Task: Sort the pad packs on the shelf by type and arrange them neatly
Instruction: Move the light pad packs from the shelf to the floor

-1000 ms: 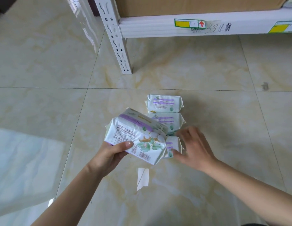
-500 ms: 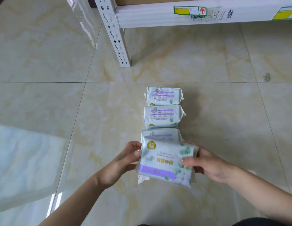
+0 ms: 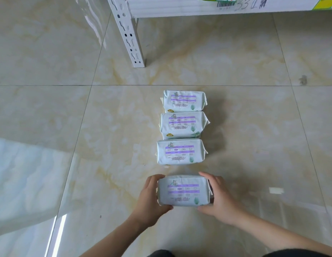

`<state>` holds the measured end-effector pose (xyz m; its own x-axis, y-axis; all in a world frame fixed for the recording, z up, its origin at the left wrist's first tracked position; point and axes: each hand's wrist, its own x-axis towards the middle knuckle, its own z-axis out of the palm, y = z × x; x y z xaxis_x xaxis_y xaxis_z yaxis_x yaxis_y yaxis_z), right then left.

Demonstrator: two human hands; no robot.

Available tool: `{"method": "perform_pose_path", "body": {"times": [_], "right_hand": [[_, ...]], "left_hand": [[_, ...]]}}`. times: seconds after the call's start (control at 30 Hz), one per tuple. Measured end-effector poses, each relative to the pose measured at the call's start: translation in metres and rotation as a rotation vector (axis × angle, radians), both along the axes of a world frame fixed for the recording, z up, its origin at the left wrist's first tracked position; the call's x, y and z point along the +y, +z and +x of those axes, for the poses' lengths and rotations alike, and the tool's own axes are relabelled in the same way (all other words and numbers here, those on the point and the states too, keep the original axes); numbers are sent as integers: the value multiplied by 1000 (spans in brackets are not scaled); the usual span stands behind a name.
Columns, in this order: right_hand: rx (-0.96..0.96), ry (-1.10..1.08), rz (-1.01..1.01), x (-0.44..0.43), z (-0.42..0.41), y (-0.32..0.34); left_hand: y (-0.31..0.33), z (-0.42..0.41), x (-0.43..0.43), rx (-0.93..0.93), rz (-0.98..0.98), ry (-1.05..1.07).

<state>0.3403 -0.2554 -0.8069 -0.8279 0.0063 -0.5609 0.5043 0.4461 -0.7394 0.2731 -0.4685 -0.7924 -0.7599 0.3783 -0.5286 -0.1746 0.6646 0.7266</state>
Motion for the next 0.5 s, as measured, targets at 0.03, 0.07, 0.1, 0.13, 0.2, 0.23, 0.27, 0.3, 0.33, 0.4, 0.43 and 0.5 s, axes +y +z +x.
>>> {"method": "perform_pose_path", "body": {"times": [0.03,0.07,0.1,0.13,0.2,0.23,0.27,0.3,0.33,0.4,0.43,0.5], "right_hand": [[-14,-36,-39,-1,-1,0],[-25,-84,-86,-2,-4,-1],[-32,-135,-118,-3,-6,-1],[-33,-178,-123,-3,-9,-2],[-15,-241,-107,-2,-15,-1],[-9,-270,-111,-2,-18,0],[-6,-291,-114,-1,-20,2],[-6,-304,-115,-1,-22,3],[-6,-311,-119,-2,-23,3],[-1,-325,-130,-3,-25,4],[2,-334,-133,-3,-26,3],[-1,-345,-134,-3,-27,3]], "left_hand": [[-1,1,3,28,-36,-6],[-2,1,3,29,-47,3],[-4,0,3,-4,-14,37],[-4,-2,2,-68,44,89],[-4,-6,4,-192,158,208],[-4,-9,5,-219,175,253],[-4,-11,7,-224,168,277],[-4,-13,8,-213,155,281],[-5,-14,9,-198,138,280],[-6,-14,9,-178,117,273],[-6,-14,9,-175,113,274],[-6,-15,9,-175,116,274]]}}
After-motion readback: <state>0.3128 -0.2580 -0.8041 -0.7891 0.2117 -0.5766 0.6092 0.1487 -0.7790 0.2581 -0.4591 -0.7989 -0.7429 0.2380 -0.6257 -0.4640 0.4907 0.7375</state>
